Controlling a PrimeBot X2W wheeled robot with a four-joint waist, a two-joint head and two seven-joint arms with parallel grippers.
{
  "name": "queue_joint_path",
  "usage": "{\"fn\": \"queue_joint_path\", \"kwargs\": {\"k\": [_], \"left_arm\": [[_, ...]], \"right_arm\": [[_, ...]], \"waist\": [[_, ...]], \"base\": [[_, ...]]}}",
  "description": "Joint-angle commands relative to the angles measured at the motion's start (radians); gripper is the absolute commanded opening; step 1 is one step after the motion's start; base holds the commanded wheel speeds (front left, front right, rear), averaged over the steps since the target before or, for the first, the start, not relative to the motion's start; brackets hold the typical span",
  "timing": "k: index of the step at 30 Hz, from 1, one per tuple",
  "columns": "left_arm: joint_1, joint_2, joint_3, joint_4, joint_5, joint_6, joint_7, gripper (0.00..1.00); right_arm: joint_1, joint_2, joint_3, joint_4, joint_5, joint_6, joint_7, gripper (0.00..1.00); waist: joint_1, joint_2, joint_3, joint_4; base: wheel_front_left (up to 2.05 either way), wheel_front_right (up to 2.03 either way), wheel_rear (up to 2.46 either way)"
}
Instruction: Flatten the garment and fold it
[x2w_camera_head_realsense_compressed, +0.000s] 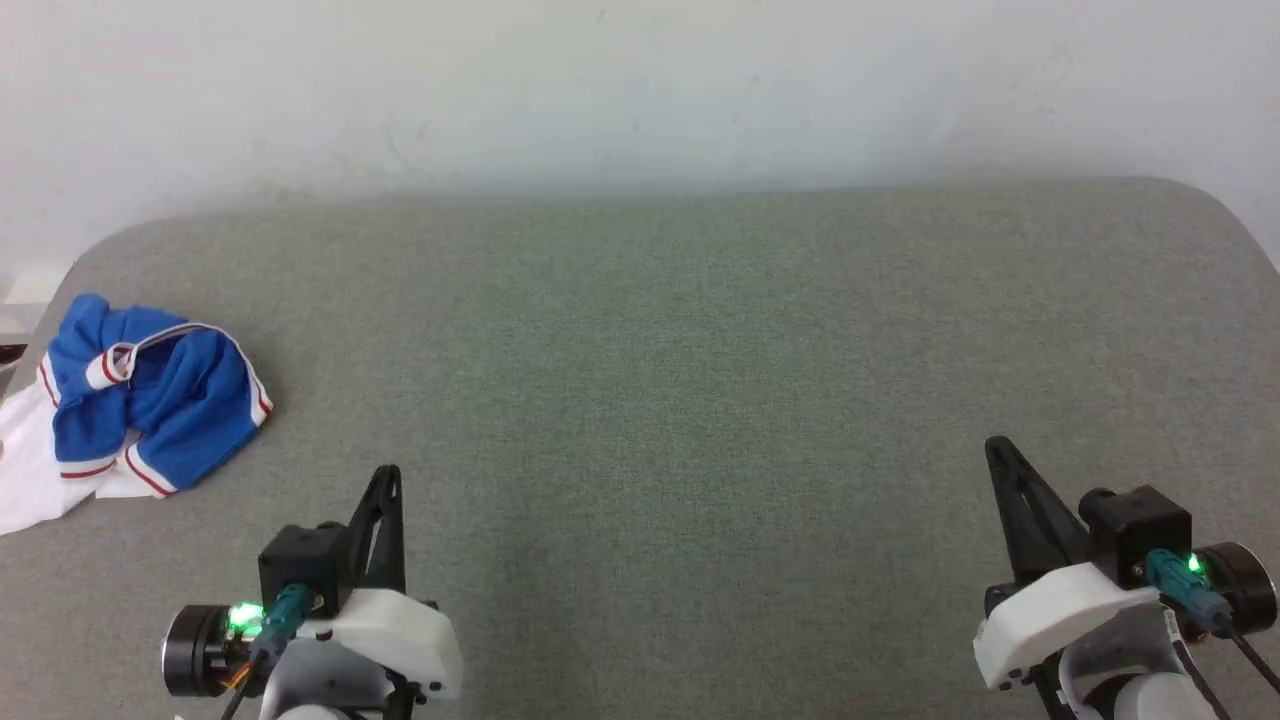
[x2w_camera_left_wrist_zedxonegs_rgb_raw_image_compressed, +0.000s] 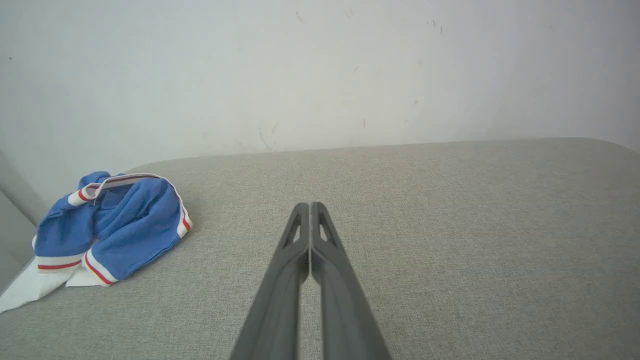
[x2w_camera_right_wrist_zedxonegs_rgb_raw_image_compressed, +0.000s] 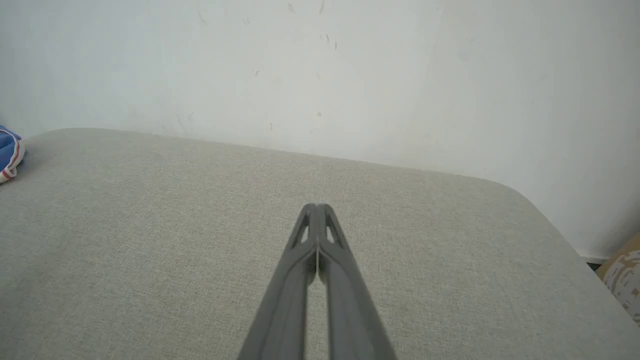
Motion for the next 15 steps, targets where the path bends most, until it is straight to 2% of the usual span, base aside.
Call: {"fn": "queue_joint_path", "kwargs": {"k": [1, 15], "left_arm": [[-0.013, -0.001, 0.004, -0.006, 0.007, -0.008, 0.0, 0.0], [-0.013, -0.001, 0.004, -0.006, 0.007, -0.008, 0.0, 0.0]], "right_arm": [[-0.007, 0.004, 0.0, -0.006, -0.008, -0.002, 0.0, 0.0], [-0.007, 0.004, 0.0, -0.006, -0.008, -0.002, 0.0, 0.0]], "waist": [[0.0, -0.0002, 0.0, 0.0], [0.0, -0.0002, 0.0, 0.0]], "base": [[0.0, 0.0, 0.0], [0.0, 0.0, 0.0]]}}
